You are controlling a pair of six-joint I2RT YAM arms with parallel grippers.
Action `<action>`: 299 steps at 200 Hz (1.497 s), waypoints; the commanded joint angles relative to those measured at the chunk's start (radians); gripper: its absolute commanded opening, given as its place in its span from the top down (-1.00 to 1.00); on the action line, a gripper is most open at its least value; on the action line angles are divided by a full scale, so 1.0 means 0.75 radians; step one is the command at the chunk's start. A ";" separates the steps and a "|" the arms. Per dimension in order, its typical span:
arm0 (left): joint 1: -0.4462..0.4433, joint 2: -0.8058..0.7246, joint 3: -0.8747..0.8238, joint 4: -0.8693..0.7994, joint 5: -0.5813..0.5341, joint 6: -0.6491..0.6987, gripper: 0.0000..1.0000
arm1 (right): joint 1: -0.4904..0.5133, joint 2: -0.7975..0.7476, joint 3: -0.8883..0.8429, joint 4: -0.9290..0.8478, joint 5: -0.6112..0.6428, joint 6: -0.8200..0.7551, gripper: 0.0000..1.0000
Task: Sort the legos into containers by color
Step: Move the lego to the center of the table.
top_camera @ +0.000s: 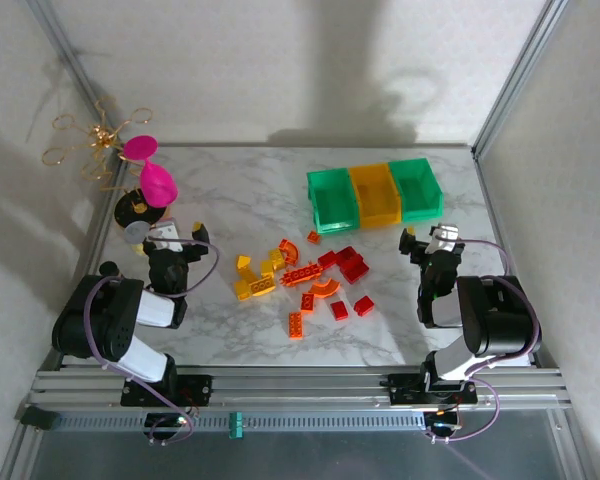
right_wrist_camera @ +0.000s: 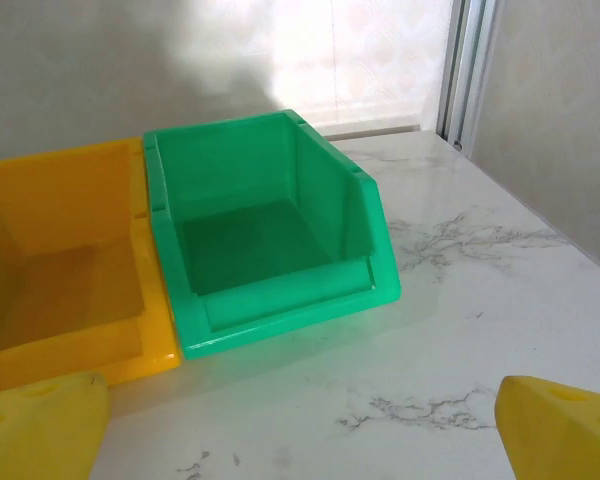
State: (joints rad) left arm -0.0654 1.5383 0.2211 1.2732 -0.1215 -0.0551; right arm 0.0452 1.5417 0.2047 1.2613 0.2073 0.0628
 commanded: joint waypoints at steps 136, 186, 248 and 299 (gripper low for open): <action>0.003 -0.006 0.022 -0.016 0.015 -0.002 -0.99 | -0.007 0.004 0.004 0.058 -0.005 -0.024 -0.98; 0.004 -0.006 0.022 -0.015 0.015 -0.002 -0.99 | -0.008 0.004 0.005 0.060 -0.006 -0.024 -0.98; -0.025 -0.063 0.037 -0.083 0.001 0.031 -0.99 | -0.003 -0.074 0.005 0.000 0.033 -0.013 -0.98; -0.100 -0.290 0.146 -0.477 -0.083 0.024 -0.98 | -0.005 -0.344 0.122 -0.414 0.213 0.105 -0.98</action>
State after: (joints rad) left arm -0.1211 1.4067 0.2737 1.0801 -0.1482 -0.0360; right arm 0.0456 1.3724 0.2192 1.1233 0.2718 0.0826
